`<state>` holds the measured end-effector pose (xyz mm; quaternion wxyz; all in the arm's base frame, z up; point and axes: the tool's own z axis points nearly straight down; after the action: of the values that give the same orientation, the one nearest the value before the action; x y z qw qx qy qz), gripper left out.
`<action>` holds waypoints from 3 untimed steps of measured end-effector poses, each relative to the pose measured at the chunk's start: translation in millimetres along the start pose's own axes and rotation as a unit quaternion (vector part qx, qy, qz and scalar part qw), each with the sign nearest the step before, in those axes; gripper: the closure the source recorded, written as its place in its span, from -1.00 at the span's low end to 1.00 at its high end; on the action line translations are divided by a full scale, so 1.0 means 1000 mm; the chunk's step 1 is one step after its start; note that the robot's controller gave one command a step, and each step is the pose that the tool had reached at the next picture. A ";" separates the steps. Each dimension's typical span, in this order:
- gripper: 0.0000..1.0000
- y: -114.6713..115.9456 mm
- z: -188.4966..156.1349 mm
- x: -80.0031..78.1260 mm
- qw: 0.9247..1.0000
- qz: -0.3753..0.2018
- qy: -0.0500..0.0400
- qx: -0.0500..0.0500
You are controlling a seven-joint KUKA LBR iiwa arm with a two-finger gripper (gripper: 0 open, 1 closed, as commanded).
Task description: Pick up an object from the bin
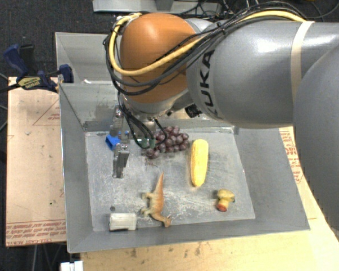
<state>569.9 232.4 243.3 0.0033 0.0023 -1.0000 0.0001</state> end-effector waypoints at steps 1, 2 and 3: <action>-1.00 -0.001 -0.004 -0.002 1.000 0.002 -0.004 -0.001; -1.00 -0.013 0.035 -0.005 1.000 -0.021 -0.008 -0.002; -1.00 -0.034 0.095 -0.006 0.998 -0.056 -0.004 -0.001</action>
Offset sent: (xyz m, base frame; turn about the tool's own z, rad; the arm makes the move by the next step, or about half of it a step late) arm 0.0080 -0.0574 -0.1733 -0.1809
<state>575.8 197.9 148.7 -0.0002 0.0580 -0.9983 -0.0009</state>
